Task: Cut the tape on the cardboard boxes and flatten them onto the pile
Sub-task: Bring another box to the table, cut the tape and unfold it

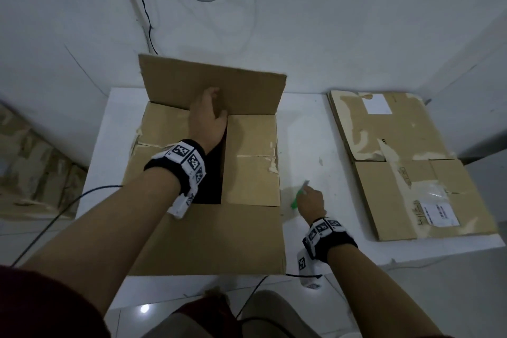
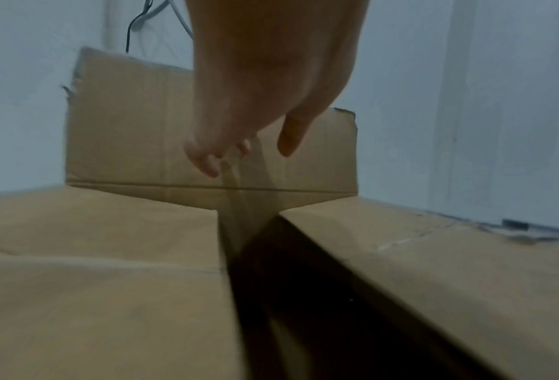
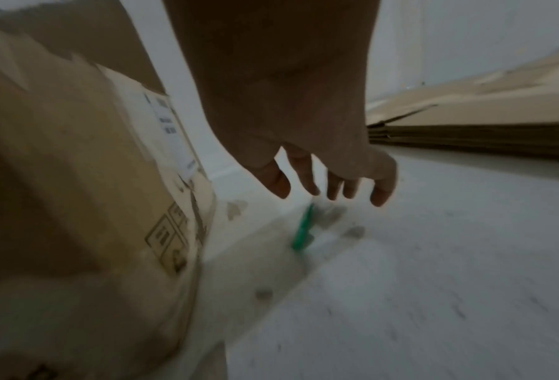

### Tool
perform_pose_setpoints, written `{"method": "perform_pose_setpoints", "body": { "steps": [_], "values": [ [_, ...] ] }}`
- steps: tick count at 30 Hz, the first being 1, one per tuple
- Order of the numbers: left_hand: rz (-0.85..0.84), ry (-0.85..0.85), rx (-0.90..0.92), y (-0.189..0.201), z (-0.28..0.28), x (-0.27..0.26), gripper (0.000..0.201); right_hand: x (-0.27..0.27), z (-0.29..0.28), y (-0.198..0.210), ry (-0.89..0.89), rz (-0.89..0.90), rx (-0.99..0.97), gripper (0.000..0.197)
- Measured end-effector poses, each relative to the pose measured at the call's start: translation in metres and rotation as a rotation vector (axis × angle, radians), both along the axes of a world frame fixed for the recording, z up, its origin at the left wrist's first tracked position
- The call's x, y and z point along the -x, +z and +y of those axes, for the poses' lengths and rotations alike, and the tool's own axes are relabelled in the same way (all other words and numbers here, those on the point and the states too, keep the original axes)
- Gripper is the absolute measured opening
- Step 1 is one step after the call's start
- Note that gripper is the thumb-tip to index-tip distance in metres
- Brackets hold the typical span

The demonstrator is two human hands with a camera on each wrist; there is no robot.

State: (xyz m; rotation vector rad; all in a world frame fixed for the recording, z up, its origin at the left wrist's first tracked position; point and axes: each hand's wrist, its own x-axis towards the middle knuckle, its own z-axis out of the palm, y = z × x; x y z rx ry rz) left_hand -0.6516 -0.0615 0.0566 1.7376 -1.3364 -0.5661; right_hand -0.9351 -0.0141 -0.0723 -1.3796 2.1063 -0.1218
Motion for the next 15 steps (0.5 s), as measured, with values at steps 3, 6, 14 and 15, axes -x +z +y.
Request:
{"method": "perform_pose_setpoints", "body": {
  "steps": [3, 6, 14, 15],
  "values": [
    [-0.33, 0.029, -0.177, 0.0, -0.003, -0.027, 0.077, -0.015, -0.023, 0.031, -0.114, 0.024, 0.033, 0.046],
    [-0.518, -0.005, -0.455, -0.003, -0.008, -0.058, 0.094, -0.028, -0.054, 0.07, -0.044, 0.054, 0.029, 0.029],
    [-0.635, -0.087, -0.659, -0.018, -0.001, -0.089, 0.133, -0.092, -0.085, 0.117, 0.204, -0.318, 0.388, 0.048],
    [-0.641, -0.083, -0.641, -0.018, -0.001, -0.089, 0.131, -0.103, -0.085, 0.119, 0.277, -0.282, 0.367, 0.056]
  ]
}}
